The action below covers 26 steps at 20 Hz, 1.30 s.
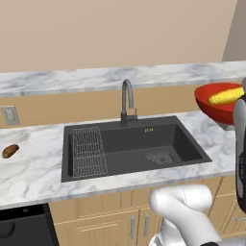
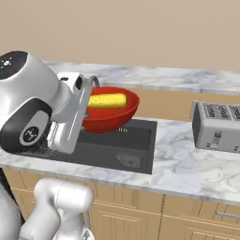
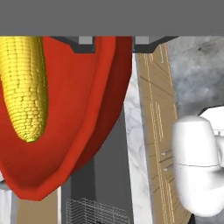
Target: Pick the corn from the sink and place it in the bowl. Then pick the bowl and place it in the microwave. Then close the microwave door and press the start button.
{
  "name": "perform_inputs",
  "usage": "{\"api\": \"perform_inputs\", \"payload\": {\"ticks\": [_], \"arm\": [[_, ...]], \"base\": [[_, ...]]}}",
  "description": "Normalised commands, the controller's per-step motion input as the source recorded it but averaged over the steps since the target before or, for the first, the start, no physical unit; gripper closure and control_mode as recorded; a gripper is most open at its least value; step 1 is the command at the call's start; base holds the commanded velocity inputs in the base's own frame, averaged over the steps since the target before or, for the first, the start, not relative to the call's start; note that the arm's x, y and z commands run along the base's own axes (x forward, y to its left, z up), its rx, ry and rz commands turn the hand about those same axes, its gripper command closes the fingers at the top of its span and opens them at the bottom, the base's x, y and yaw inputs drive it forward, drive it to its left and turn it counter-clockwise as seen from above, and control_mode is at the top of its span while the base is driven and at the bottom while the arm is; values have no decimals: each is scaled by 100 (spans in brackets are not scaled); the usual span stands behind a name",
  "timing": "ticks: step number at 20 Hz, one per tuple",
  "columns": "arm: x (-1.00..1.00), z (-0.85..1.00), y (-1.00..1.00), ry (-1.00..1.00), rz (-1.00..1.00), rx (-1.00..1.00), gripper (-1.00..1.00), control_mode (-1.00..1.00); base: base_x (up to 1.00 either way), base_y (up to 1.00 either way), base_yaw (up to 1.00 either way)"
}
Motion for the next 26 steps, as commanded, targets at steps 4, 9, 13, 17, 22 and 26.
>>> {"api": "perform_inputs", "payload": {"ticks": [4, 9, 13, 17, 22, 26], "arm": [[-21, 21, 46, -8, 0, 0, 100, -100], [-2, 1, 5, -1, 2, 0, 100, -100], [0, 0, 0, 0, 0, 0, 100, 100], [0, 0, 0, 0, 0, 0, 100, 100], [0, 0, 0, 0, 0, 0, 100, 100], [0, 0, 0, 0, 0, 0, 100, 100]], "base": [[0, 0, 0], [0, 0, 0], [-24, 0, 0], [-77, 0, 0], [-30, 0, -31], [-4, 0, -68]]}}
